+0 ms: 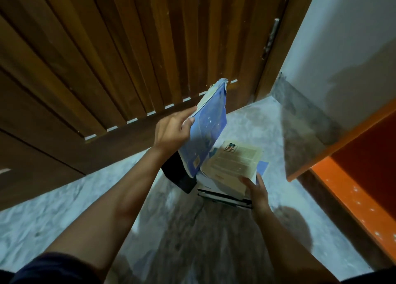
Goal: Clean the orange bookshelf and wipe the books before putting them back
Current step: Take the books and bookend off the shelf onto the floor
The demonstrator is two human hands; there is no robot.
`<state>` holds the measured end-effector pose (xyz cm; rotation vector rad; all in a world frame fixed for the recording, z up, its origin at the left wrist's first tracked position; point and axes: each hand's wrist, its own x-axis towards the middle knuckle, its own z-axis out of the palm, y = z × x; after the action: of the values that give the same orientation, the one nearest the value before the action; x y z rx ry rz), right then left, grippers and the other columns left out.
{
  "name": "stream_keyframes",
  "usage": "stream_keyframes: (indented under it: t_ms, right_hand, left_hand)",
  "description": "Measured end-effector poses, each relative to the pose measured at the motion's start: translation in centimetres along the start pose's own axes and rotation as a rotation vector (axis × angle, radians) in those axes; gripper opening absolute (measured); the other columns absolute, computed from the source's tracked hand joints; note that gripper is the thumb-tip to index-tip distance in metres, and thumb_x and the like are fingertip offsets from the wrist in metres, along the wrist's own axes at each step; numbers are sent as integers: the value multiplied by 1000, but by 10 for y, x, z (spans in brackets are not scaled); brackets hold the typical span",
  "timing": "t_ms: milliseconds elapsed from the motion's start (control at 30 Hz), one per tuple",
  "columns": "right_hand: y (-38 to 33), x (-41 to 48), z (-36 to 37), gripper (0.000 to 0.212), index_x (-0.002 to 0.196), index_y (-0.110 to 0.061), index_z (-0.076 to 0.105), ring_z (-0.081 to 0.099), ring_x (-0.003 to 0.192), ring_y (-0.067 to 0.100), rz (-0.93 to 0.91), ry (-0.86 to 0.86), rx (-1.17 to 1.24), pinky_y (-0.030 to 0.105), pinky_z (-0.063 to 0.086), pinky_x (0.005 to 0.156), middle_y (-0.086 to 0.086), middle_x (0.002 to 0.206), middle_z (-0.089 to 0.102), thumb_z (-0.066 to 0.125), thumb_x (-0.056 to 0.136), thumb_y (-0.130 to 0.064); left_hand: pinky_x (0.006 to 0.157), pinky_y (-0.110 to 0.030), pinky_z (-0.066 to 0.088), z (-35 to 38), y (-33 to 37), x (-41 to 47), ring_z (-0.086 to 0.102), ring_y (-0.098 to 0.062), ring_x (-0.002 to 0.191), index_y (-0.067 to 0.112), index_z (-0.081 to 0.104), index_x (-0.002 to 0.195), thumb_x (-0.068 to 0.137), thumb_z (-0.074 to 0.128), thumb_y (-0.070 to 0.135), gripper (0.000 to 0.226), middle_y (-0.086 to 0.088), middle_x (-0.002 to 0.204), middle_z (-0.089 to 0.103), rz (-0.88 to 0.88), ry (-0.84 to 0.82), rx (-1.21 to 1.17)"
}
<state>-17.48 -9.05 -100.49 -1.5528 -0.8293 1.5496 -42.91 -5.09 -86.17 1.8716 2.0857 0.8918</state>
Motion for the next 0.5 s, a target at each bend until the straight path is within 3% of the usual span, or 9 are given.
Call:
stream_keyframes:
  t_ms: [133,200,300,400,500]
  right_hand:
    - [13,1,1,42,123,-22,55,64,96,19,0,1,27,24,54,67,6,111,65,67,83,-20]
    - [19,5,1,38,121,-24,55,64,96,19,12,-8,28,26,53,67,5,110,66,65,85,-20]
    - [26,11,2,34,113,-34,56,62,99,22,43,-30,30,39,55,76,1,107,65,66,82,-24]
    - [30,16,1,34,117,-29,47,58,91,16,47,-16,-18,28,51,65,-3,103,59,60,87,-19]
    - [36,23,-3,38,126,-18,42,57,90,13,24,-19,-72,23,47,63,1,109,56,56,91,-15]
  left_hand:
    - [81,-28,48,-2,-1,-9,61,-20,109,25,58,128,89,44,36,43,-1,123,64,26,50,-32]
    - [81,-25,46,-3,0,-10,61,-19,110,25,58,128,90,45,37,42,0,124,64,8,68,-55]
    - [73,-21,43,1,0,-14,63,-18,101,25,58,128,92,48,35,39,0,122,65,21,94,-74]
    - [71,-20,41,8,0,-16,63,-17,99,23,59,127,92,50,33,38,-1,122,64,4,113,-116]
    - [71,-19,39,13,-1,-15,63,-21,98,23,58,128,93,54,30,35,-1,124,64,-48,114,-149]
